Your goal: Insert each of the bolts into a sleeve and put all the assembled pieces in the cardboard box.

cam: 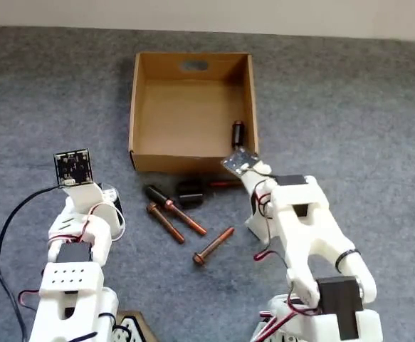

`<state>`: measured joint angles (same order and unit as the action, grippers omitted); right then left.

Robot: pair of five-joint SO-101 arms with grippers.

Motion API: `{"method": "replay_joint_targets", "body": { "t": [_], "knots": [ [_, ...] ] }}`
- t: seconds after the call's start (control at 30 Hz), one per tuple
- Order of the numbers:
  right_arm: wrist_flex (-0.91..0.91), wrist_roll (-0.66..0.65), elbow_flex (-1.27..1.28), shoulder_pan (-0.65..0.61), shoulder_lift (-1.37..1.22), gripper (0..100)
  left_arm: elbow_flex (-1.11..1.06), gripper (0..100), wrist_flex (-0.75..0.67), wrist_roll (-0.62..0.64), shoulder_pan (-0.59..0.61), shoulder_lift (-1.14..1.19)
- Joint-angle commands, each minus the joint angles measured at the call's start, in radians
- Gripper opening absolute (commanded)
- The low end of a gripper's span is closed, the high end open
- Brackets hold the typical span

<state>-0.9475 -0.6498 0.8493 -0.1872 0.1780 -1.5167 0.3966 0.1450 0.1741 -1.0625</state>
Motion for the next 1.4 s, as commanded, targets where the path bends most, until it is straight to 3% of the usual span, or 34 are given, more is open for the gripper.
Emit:
{"method": "replay_joint_targets", "body": {
  "t": [0.0, 0.07, 0.23, 0.37, 0.5, 0.7, 1.2, 1.37],
  "knots": [
    [0.042, -0.011, -0.015, 0.008, -0.031, 6.1, 0.022, 3, -0.021, 0.005, -0.012, -0.007],
    [0.038, 0.023, -0.015, 0.01, -0.007, 0.3, 0.022, 3, -0.021, 0.005, -0.012, -0.007],
    [0.035, 0.16, -0.007, 0.068, 0.157, 0.5, 0.024, 3, -0.021, 0.005, -0.012, -0.007],
    [-0.079, 0.235, -0.005, 0.127, 0.292, 0.5, 0.024, 3, -0.021, 0.005, -0.012, -0.007],
    [-0.183, 0.235, -0.002, 0.137, 0.331, 1.2, 0.024, 3, -0.021, 0.005, -0.012, -0.007],
    [-0.196, 0.235, -0.007, 0.131, 0.226, 15.6, 0.024, 3, -0.021, 0.005, -0.012, -0.007],
    [-0.041, 0.233, -0.015, 0.137, -0.021, 15.9, 0.024, 3, -0.021, 0.005, -0.012, -0.007],
    [-0.088, 0.123, -0.01, 0.165, 0.004, 15.9, 0.024, 3, -0.021, 0.005, -0.012, -0.007]
  ]
}}
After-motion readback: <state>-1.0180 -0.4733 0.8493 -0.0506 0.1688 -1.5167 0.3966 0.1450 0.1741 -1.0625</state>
